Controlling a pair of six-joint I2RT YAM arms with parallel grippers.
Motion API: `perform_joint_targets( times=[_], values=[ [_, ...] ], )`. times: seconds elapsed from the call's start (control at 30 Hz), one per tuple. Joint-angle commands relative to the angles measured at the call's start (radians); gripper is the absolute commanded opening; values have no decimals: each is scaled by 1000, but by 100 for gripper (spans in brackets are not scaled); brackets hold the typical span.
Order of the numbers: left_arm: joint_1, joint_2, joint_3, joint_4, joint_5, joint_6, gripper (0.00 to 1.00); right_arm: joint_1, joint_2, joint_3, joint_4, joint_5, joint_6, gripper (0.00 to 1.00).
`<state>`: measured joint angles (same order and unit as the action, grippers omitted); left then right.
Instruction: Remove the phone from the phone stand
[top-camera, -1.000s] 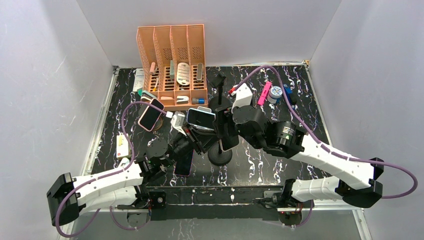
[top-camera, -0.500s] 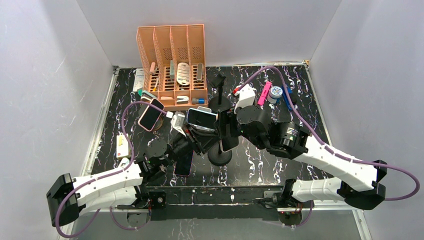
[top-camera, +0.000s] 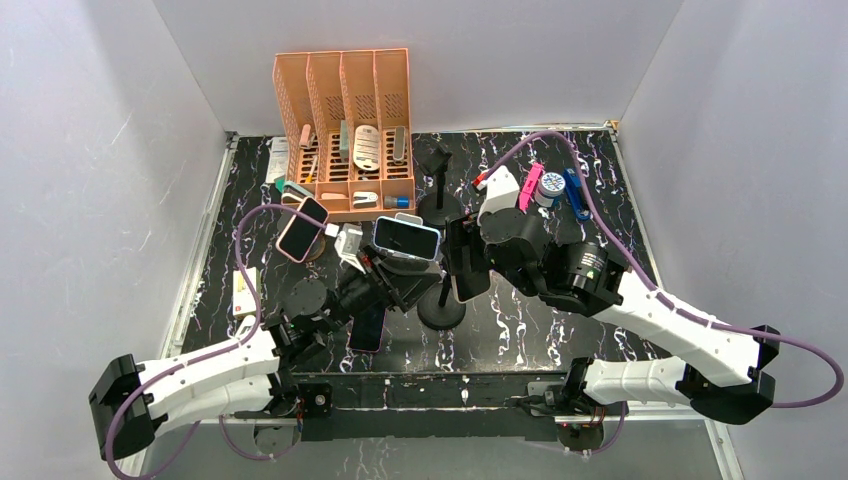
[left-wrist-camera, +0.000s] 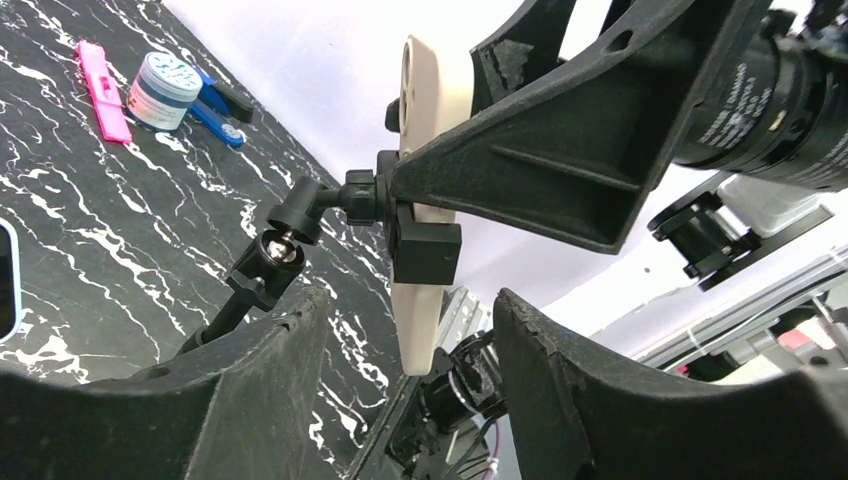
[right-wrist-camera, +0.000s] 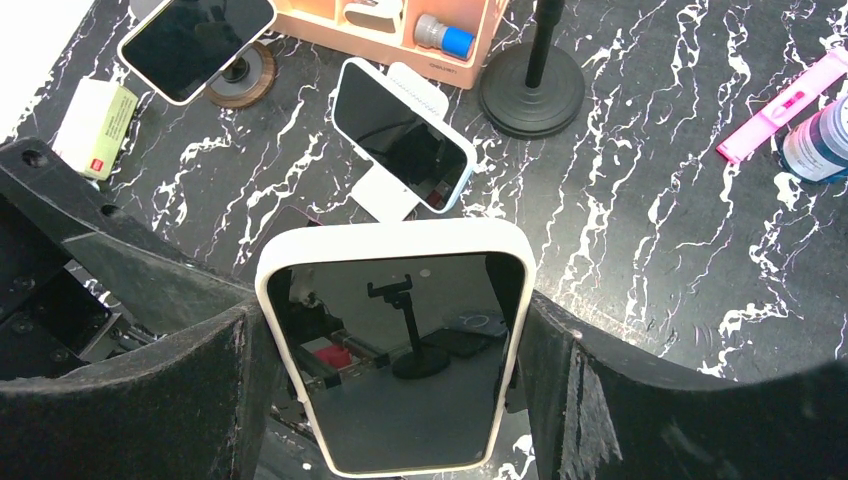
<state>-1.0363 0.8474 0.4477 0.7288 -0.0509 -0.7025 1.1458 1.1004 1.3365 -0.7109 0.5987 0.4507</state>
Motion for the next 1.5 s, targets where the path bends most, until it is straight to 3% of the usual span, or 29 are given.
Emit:
perform_joint_targets(
  times=[0.0,0.37,0.47,0.6,0.7,0.97,1.47],
  values=[
    [4,34,55,-15,31,47,60,-5,5,34,-60,-10,-20,1],
    [4,110,128,-23,94,80,57,-5,34,68,-68,-33,-18,1],
    [4,110,123,-21,101,87,46,-4,35,70,-71,-29,-14,1],
    [4,99,104,-14,76,90,16,-4,31,66,-78,-18,-8,1],
    [5,86,87,-9,39,90,0,-4,19,50,-79,-8,-2,1],
    [11,71,42,24,-39,53,0,-5,-21,2,-66,-19,14,1],
    [29,77,23,20,-89,28,0,-5,-99,-7,34,-239,54,1]
  ],
)
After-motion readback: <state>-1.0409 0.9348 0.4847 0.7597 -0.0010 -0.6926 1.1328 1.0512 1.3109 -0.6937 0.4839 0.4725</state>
